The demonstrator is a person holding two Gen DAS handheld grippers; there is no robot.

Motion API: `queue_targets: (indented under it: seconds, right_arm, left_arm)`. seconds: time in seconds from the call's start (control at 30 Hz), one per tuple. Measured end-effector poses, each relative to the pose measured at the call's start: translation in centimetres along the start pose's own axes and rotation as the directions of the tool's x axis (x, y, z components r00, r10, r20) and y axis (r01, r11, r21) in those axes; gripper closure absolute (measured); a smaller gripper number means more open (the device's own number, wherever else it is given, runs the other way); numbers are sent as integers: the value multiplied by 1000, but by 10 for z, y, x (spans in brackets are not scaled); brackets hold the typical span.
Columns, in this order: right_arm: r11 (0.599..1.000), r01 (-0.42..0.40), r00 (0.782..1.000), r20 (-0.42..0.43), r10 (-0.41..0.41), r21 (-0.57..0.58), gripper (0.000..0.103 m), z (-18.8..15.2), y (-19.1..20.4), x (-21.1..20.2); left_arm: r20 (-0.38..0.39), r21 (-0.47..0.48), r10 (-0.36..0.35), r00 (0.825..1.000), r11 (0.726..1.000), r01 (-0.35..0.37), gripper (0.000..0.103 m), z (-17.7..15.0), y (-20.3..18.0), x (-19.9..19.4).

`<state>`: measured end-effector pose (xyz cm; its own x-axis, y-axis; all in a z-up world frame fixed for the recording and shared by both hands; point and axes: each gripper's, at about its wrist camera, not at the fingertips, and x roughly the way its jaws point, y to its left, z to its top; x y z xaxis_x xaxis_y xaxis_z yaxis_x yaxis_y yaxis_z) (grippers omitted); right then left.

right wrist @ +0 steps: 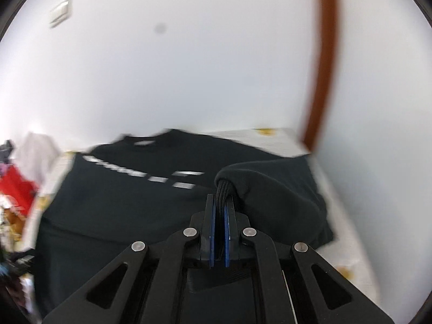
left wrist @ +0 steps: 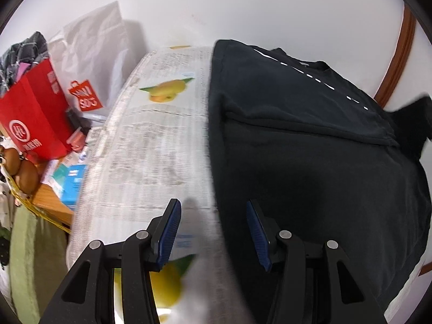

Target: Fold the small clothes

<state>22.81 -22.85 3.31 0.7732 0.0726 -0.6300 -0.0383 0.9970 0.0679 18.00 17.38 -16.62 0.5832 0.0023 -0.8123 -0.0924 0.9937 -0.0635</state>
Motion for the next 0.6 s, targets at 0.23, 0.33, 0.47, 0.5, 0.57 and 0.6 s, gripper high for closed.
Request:
queue_targets:
  seconds: [0.23, 0.33, 0.47, 0.5, 0.57, 0.6]
  right_arm:
    - [964, -229, 973, -55, 224, -138, 98, 18, 166, 51]
    - [940, -283, 959, -75, 274, -190, 98, 20, 219, 82]
    - [923, -351, 934, -126, 334, -160, 98, 28, 253, 122]
    - [921, -359, 931, -133, 341, -153, 98, 28, 255, 126]
    - [918, -370, 925, -149, 350, -143, 97, 27, 261, 138]
    - [915, -379, 920, -163, 356, -138, 93, 27, 263, 143]
  left_arm:
    - [7, -26, -42, 999, 999, 42, 52, -4, 18, -2]
    - [15, -33, -50, 999, 998, 50, 52, -6, 21, -4]
    - [27, -55, -45, 999, 997, 47, 51, -1, 24, -5]
    - [28, -58, -43, 999, 997, 45, 51, 1, 24, -5]
    - [32, -63, -44, 999, 997, 46, 51, 5, 22, -4]
    - [33, -64, -44, 998, 997, 46, 51, 7, 21, -3]
